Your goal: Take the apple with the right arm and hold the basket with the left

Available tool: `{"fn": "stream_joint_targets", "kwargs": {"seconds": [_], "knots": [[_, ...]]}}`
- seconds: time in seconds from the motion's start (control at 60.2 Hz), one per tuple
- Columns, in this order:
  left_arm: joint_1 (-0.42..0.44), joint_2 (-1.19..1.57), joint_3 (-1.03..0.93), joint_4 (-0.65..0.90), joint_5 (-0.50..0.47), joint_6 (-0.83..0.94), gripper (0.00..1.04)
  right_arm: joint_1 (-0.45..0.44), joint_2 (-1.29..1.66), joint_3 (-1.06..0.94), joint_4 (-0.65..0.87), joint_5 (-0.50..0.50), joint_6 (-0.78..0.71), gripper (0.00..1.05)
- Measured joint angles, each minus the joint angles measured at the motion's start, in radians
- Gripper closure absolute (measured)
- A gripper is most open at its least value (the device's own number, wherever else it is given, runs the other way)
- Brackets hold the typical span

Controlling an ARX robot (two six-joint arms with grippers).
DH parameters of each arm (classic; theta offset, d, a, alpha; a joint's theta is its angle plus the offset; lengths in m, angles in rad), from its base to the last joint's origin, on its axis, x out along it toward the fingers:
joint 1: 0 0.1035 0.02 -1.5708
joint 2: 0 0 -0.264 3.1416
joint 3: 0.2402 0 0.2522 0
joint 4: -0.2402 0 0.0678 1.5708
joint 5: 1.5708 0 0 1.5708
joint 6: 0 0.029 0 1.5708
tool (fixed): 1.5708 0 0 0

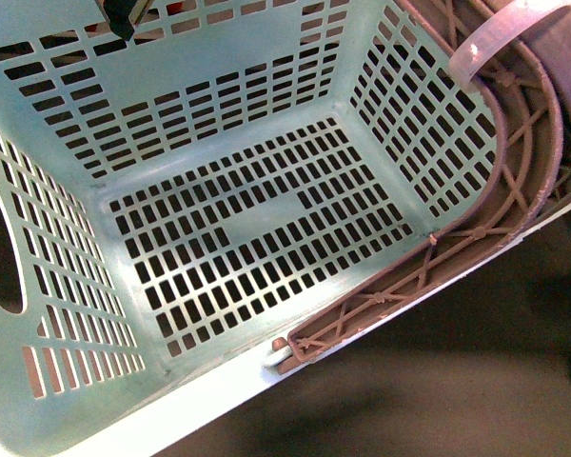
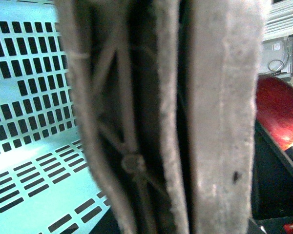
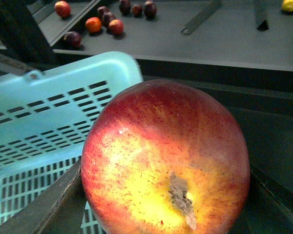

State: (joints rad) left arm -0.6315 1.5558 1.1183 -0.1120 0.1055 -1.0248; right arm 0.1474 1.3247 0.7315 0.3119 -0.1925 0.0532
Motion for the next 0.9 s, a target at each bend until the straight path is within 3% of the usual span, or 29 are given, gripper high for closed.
{"fn": "stream_joint_targets", "kwargs": {"seconds": [0.282,0.399,0.498,0.897], "knots": [[0.0,0.0,0.0,0.0,0.0,0.0,0.9,0.159,0.04,-0.019,0.008,0.041,0.026,0.29],[0.0,0.0,0.0,0.0,0.001,0.0,0.9,0.179,0.062,-0.022,0.008,0.06,0.031,0.09],[0.0,0.0,0.0,0.0,0.0,0.0,0.9,0.179,0.066,-0.021,0.009,0.076,0.037,0.09],[0.001,0.002,0.0,-0.003,0.0,0.006,0.9,-0.025,-0.29,-0.193,-0.04,0.3,0.079,0.09]]}}
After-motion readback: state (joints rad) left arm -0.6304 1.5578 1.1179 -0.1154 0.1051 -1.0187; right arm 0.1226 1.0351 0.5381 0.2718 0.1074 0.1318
